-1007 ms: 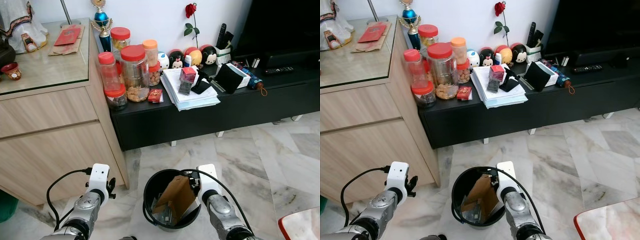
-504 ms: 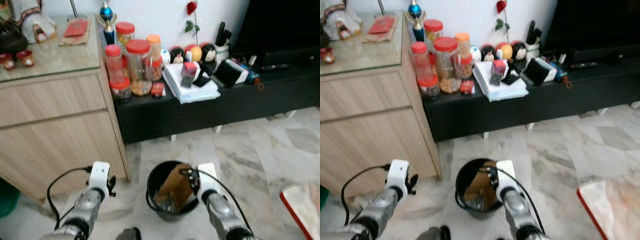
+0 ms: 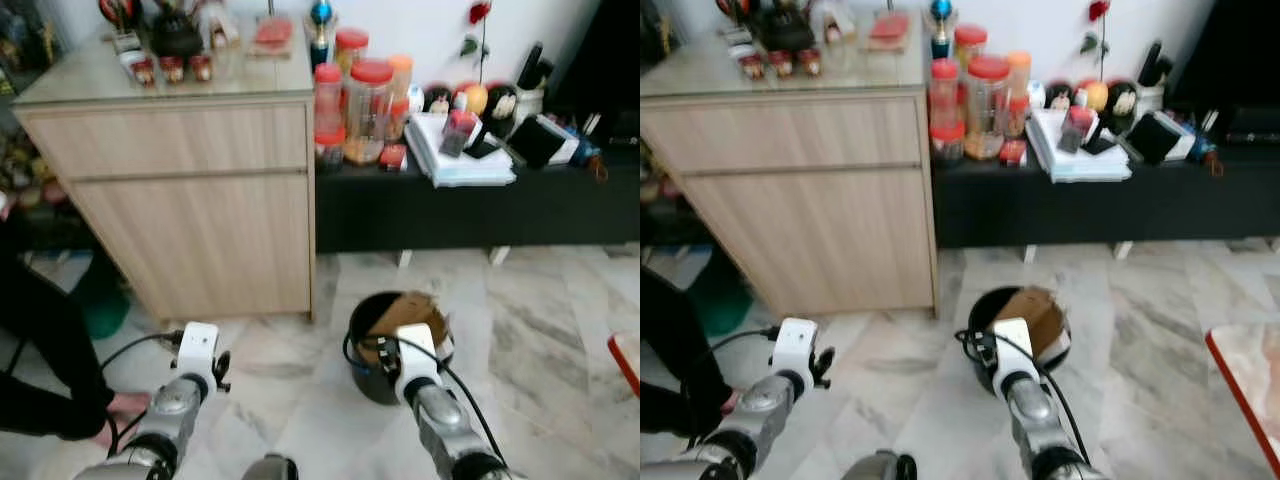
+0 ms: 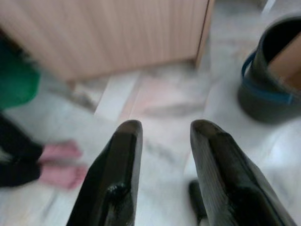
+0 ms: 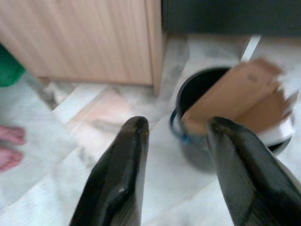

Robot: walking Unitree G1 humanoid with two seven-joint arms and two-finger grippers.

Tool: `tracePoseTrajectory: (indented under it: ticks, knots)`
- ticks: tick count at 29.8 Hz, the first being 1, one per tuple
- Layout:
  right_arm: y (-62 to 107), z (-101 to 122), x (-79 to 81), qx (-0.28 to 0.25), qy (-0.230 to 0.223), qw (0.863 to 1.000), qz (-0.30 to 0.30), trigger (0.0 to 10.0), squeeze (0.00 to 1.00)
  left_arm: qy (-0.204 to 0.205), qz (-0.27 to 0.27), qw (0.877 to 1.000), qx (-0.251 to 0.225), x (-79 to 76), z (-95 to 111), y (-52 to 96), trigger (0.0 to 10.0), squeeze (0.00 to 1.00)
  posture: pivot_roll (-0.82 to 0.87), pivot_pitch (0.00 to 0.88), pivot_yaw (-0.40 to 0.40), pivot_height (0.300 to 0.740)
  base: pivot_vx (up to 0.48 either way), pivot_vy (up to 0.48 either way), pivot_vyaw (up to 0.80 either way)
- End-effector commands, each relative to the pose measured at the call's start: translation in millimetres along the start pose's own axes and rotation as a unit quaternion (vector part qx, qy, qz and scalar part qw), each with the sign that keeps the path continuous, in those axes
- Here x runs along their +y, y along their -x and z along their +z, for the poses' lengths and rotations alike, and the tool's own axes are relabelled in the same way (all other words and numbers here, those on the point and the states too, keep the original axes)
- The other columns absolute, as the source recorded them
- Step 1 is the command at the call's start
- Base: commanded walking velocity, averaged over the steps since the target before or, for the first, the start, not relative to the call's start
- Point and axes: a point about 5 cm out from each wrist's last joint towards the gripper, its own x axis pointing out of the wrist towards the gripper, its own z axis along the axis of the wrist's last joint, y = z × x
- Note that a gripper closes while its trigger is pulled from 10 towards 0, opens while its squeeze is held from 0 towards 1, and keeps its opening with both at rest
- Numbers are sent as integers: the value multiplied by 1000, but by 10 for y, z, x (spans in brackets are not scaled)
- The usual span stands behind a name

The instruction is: Picking trash to rubbish bin

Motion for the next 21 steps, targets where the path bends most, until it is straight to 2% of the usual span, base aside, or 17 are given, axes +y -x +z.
tracePoseTrajectory:
  ticks: [1,15,18,21]
  knots:
    - [4,2,-19,-3,-4,1000,-3,10000,0,1,-2,1000,3,-12,-17,2,10000,0,130,111,4,740,-274,0,0]
    - [-33,157,-5,-38,2,999,7,10000,0,-7,-9,1000,-28,-15,128,-31,10000,0,132,116,-3,740,-260,0,0]
    - [-63,317,-2,-74,7,997,11,10000,0,-39,-17,997,-68,-52,304,-64,10000,0,129,118,-7,740,0,0,0]
    - [-82,464,3,-106,11,994,14,10000,0,-39,-19,993,-107,-75,480,-88,10000,0,129,118,-9,740,0,0,0]
